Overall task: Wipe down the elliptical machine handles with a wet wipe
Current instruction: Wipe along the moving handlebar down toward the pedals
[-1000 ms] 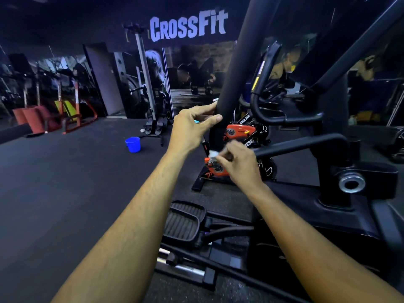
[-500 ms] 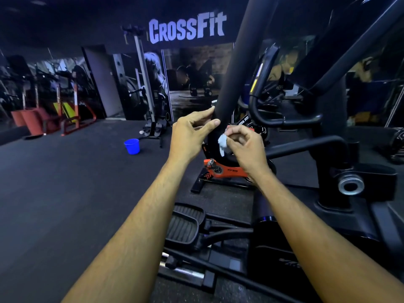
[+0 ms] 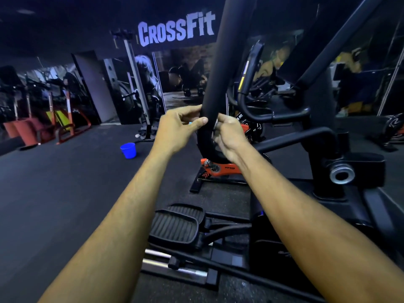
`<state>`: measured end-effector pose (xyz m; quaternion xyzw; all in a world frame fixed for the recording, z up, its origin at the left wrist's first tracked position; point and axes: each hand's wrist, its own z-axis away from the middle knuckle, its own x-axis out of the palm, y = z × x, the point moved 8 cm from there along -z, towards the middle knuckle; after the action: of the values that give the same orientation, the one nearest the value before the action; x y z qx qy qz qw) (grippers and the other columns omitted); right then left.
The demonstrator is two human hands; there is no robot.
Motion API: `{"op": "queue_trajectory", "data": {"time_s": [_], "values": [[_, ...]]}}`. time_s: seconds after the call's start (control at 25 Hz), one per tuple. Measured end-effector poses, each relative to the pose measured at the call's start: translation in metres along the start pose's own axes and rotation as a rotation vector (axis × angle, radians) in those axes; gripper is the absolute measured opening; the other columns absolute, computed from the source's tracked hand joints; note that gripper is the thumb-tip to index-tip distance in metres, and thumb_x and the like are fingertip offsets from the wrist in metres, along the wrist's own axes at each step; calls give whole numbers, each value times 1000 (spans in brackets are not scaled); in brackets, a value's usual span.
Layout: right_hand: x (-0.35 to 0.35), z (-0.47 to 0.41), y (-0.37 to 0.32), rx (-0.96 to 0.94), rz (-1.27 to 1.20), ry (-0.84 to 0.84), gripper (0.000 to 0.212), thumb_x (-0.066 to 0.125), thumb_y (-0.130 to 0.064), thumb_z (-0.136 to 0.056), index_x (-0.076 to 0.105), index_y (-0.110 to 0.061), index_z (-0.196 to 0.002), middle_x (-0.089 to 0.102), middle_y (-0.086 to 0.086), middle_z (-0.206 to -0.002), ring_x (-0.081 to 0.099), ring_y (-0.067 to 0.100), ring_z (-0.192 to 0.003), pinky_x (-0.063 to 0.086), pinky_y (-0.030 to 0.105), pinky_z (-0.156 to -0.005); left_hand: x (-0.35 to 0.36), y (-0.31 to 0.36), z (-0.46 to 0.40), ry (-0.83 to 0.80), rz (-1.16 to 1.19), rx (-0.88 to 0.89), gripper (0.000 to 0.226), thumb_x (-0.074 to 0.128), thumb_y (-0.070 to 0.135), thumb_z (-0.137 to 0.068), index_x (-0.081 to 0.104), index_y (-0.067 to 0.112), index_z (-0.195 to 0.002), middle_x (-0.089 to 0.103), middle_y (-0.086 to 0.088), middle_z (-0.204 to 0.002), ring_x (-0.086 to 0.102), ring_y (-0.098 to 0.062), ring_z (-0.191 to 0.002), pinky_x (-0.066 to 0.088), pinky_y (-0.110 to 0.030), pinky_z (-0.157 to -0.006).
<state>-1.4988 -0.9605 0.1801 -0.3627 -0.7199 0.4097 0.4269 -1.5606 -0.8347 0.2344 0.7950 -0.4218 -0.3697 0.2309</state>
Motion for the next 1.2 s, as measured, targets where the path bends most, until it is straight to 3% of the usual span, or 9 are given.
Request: {"op": "queue_trajectory", "data": {"time_s": [0.12, 0.24, 0.32, 0.44, 0.52, 0.68, 0.88, 1.08, 1.2], "values": [[6, 2, 4, 90, 6, -138, 32, 38, -1, -97, 68, -6, -86, 71, 7, -74, 65, 16, -65, 49, 24, -63, 6, 22, -18, -26, -67, 72, 47, 80, 37, -84, 74, 24, -129, 78, 6, -111, 72, -9, -103, 58, -43, -100], [3, -1, 12, 139, 579, -428, 36, 36, 0, -93, 71, 0, -97, 75, 16, -92, 73, 16, -81, 54, 23, -70, 14, 30, -32, 82, -84, 109, 52, 75, 53, -85, 74, 25, -128, 73, 3, -110, 69, -10, -97, 58, -39, -96], [-8, -11, 17, 100, 1005, -563, 38, 37, 9, -88, 67, -12, -80, 70, 3, -75, 62, -6, -59, 46, 19, -60, 18, 30, -25, 169, -83, 138, 46, 72, 47, -91, 72, 24, -131, 61, 8, -100, 60, 2, -86, 56, -27, -88], [-31, -23, 35, 93, 1367, -614, 30, 41, 4, -83, 46, -17, -63, 46, -5, -60, 41, 3, -51, 36, 31, -63, 28, 25, -9, 275, -47, 160, 44, 69, 40, -97, 67, 22, -137, 49, 12, -92, 56, 6, -83, 51, -17, -81], [-48, -25, 38, 34, 1463, -608, 25, 42, -3, -86, 58, -16, -71, 59, -1, -69, 53, 14, -64, 46, 35, -70, 32, 19, -2, 303, -14, 162, 48, 69, 39, -98, 63, 22, -142, 50, 13, -94, 56, 5, -87, 53, -24, -88], [-99, -20, 23, -39, 1641, -353, 35, 44, -12, -95, 74, -26, -108, 72, 3, -111, 63, 27, -104, 51, 41, -92, 30, 12, 2, 292, -24, 170, 54, 72, 43, -95, 65, 17, -141, 59, 14, -100, 62, -6, -96, 53, -33, -97], [-50, 9, 42, -345, 1471, -153, 36, 49, -8, -90, 72, -21, -115, 74, 5, -108, 65, 29, -107, 46, 42, -94, 24, 13, 0, 275, -43, 173, 55, 76, 45, -92, 68, 15, -137, 61, 16, -99, 61, 0, -93, 50, -21, -92], [-79, 56, 42, -777, 1458, 322, 29, 57, -15, -90, 74, -23, -112, 75, -7, -109, 61, 25, -117, 29, 46, -109, 26, 13, 3, 240, -41, 170, 59, 74, 50, -91, 67, 17, -139, 66, 8, -107, 62, -7, -91, 51, -18, -87], [-115, 46, 30, -649, 1508, 398, 24, 57, -21, -94, 75, -25, -109, 75, -8, -111, 56, 26, -124, 28, 51, -112, 24, 16, 0, 211, -102, 187, 56, 74, 50, -91, 68, 20, -137, 68, 4, -108, 64, -16, -90, 53, -24, -85]]}}
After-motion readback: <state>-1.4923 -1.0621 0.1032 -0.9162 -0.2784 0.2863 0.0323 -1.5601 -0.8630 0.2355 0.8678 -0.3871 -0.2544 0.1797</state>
